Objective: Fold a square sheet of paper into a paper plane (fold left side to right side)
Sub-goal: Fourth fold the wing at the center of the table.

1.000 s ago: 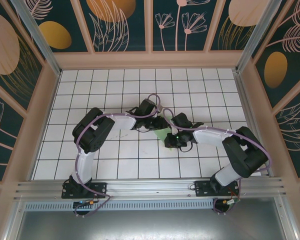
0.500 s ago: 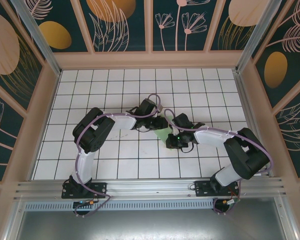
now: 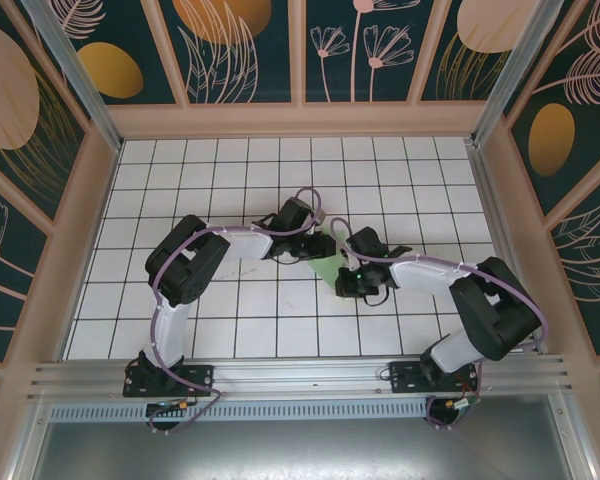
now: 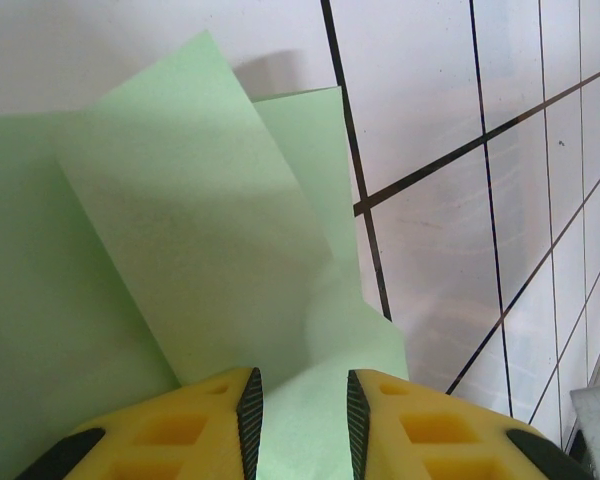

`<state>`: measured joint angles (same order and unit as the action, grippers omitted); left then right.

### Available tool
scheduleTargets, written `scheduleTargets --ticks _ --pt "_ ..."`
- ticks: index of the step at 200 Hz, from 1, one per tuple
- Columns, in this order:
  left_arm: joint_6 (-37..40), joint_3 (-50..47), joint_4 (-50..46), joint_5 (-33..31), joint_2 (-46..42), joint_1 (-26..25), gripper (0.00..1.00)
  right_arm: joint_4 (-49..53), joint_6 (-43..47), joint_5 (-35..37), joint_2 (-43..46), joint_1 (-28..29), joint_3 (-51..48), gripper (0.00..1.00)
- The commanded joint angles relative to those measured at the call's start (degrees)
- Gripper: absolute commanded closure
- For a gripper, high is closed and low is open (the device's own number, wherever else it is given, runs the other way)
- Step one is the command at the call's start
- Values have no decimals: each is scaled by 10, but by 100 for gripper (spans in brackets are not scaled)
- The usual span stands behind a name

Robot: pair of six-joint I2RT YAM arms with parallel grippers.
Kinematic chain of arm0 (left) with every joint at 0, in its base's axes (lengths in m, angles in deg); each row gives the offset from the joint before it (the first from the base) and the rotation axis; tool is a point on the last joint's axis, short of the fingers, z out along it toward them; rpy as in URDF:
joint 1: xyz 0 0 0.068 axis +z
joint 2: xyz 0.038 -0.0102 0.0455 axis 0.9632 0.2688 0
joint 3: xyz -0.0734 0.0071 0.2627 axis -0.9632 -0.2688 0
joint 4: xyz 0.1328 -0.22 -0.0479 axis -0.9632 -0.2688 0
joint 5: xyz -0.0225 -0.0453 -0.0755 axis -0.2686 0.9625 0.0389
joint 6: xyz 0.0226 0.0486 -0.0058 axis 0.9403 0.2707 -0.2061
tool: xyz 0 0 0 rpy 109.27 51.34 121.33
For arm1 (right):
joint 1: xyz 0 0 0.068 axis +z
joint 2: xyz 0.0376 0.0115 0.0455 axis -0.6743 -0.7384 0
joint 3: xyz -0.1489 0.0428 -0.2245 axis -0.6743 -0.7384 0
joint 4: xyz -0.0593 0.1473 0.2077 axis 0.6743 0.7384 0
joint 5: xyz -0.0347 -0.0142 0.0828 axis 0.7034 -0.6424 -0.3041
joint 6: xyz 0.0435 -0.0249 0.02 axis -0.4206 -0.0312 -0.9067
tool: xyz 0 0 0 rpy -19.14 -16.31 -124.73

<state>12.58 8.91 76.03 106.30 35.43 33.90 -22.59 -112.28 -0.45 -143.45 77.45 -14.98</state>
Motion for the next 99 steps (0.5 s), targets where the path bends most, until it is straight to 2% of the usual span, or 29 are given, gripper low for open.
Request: scheduleTargets --ticks 1,37,70,99 --pt "25 -13 -57 -75 49 12 67 37 -2 -16 27 -17 -23 94" --pt "24 -13 -56 -74 49 12 67 50 14 -38 50 -30 -13 96" --pt "22 -13 -56 -74 44 12 67 -12 -2 -103 90 -34 -11 96" --pt "22 -11 -56 -71 44 13 68 -72 -12 -127 60 -61 -20 95"
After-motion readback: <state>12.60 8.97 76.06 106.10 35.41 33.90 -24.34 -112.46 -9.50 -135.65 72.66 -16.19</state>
